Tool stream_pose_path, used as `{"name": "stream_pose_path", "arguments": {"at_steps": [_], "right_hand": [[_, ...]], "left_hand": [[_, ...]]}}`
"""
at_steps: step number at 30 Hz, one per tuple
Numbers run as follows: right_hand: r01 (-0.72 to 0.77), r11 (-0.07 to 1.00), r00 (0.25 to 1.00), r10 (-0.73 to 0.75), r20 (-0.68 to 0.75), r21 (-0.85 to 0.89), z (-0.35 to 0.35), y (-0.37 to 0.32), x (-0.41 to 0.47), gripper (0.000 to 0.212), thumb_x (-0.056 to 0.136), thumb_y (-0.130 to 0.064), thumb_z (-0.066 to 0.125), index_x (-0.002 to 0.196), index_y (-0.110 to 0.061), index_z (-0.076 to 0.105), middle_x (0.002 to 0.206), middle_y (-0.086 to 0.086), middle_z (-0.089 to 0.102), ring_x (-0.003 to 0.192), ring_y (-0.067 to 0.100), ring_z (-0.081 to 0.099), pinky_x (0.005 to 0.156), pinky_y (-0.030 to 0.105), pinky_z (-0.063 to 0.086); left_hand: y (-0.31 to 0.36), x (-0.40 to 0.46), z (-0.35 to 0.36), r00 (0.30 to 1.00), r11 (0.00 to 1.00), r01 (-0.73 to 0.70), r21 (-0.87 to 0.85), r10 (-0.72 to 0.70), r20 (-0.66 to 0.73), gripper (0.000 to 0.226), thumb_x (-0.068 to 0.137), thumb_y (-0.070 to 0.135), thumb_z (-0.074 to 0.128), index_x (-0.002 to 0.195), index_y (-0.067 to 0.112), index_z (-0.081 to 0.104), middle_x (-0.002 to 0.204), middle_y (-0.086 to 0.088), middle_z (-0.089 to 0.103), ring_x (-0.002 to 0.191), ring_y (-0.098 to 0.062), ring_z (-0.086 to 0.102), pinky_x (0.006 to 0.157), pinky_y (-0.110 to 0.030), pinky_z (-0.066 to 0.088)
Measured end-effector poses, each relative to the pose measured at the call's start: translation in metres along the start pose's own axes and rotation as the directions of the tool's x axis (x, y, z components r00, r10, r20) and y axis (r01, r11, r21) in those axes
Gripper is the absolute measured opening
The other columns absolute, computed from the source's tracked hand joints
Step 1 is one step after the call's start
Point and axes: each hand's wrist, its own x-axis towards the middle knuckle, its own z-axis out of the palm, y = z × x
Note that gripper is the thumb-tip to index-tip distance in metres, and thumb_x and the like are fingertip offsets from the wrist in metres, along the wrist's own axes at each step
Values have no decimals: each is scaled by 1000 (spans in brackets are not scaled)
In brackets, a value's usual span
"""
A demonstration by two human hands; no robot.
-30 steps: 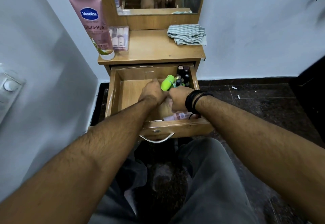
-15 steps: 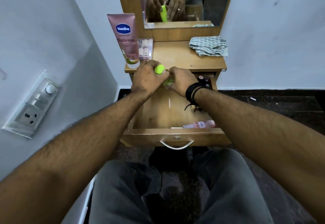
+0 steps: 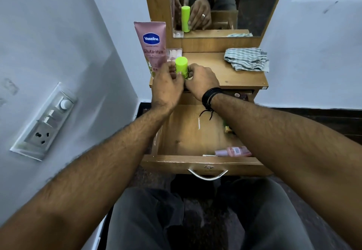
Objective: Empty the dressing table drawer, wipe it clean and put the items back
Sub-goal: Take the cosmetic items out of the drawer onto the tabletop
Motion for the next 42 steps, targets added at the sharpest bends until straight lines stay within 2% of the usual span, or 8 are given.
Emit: {"name": "stream_pose_path", "arguments": {"at_steps": [4,11,24,30,33,36,40,42], "right_hand": [[16,1000,1000,-16,-7,-22,10,-3,9,43,91,-49,62,124,-22,64,116,7,73,111,35,63,94,43,51],[0,998,1000,0,-6,-64,21,-4,19,46,91,-46,63,131,-25,57,119,2,72,115,32,62,99,41,47],[18,999,999,-19,-28,-34,10,1,7,55,91,-44,68,139,-21,53,121,0,72,118,28,62,103,41,44],[15,1000,1000,-15,14,-2,-20,12,-25,26,90,-29,65,114,-22,66,110,2,71,107,27,64,92,39,52],[28,985,979,7,204,-171,-38,22,-42,17,91,-30,63,101,-18,70,105,7,71,103,28,65,88,36,53],[77,931,907,83,413,-358,-53,34,-63,22,89,-28,69,102,-10,70,97,9,68,93,27,65,74,32,49],[101,870,768,240,594,-482,-54,53,-86,14,84,-15,77,97,-9,75,73,2,69,63,15,64,55,24,52],[133,841,726,279,629,-525,-50,61,-94,5,84,-13,77,86,-11,73,72,-1,67,60,12,61,52,24,51]], "left_hand": [[-8,-2,3,1000,999,3,32,-3,-10,33,99,12,55,131,4,57,127,-9,64,112,-19,62,99,-34,50],[-16,0,7,1000,997,13,70,-13,8,35,100,15,55,134,6,55,132,-10,59,118,-21,58,100,-40,51],[-21,-8,6,1000,996,-20,90,17,24,37,101,17,54,136,6,54,134,-9,58,121,-20,57,101,-34,49],[-10,-24,11,983,990,-34,139,8,184,27,99,22,56,122,11,63,120,-6,67,110,-22,62,96,-40,51],[-2,-38,20,923,973,-35,230,-56,381,21,96,25,57,111,14,68,109,-7,72,103,-25,65,89,-36,51],[4,-58,33,777,975,-29,218,-116,619,19,96,23,59,97,7,70,93,-14,72,91,-32,67,79,-37,53],[10,-82,52,592,961,-35,275,-202,780,5,90,21,68,88,17,70,71,3,62,66,-16,57,50,-19,43],[12,-89,64,489,940,-82,331,-252,835,7,89,23,71,82,24,70,71,5,62,64,-12,56,51,-22,50]]}}
